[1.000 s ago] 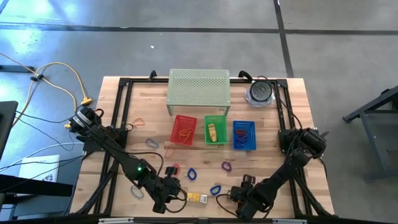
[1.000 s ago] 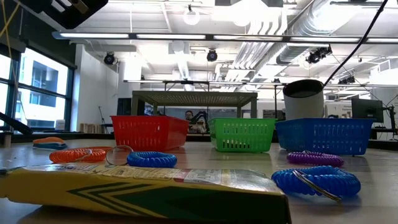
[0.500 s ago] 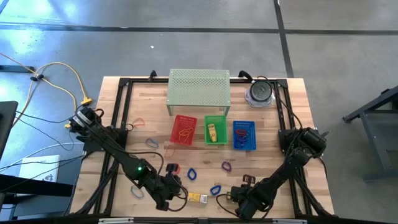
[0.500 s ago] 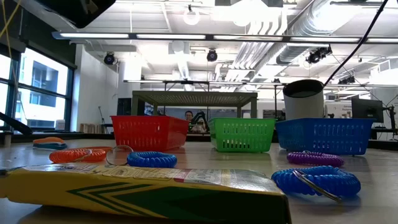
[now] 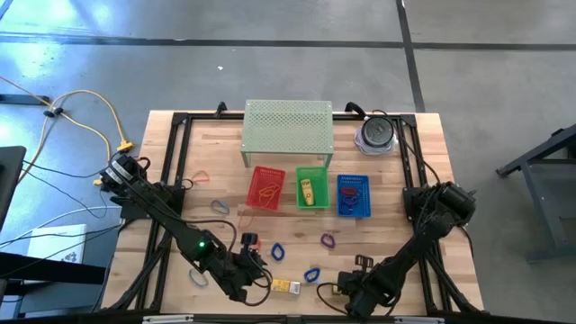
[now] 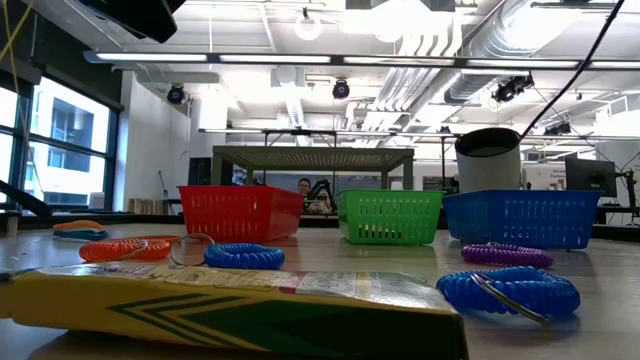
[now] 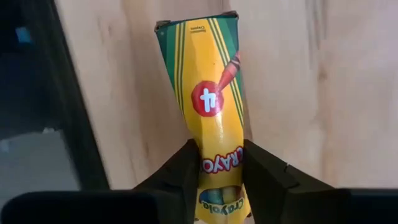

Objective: Pick & Place Office Desk Supplies
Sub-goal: Put the right yellow crayon box into the green bin

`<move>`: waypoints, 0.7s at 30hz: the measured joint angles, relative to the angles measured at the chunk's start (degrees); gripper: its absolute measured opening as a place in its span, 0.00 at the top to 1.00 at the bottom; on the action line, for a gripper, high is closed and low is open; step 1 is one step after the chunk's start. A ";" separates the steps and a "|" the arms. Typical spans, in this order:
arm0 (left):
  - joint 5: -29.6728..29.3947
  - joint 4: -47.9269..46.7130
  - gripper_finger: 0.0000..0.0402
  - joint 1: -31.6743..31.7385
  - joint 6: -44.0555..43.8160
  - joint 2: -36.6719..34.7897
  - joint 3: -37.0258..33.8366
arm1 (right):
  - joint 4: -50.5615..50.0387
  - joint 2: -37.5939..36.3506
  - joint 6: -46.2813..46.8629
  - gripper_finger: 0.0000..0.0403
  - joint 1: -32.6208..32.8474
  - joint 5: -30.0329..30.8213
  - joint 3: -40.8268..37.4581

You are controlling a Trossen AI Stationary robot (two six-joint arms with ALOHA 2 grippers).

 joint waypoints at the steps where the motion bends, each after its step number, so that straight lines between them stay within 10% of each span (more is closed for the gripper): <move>1: 0.00 -0.02 0.65 0.00 0.00 0.00 0.00 | 0.10 -0.87 0.00 0.78 -0.01 0.07 0.09; 21: -3.95 1.56 0.65 -0.18 0.91 0.62 0.00 | -1.75 -4.14 -1.05 0.95 -2.01 -1.22 0.31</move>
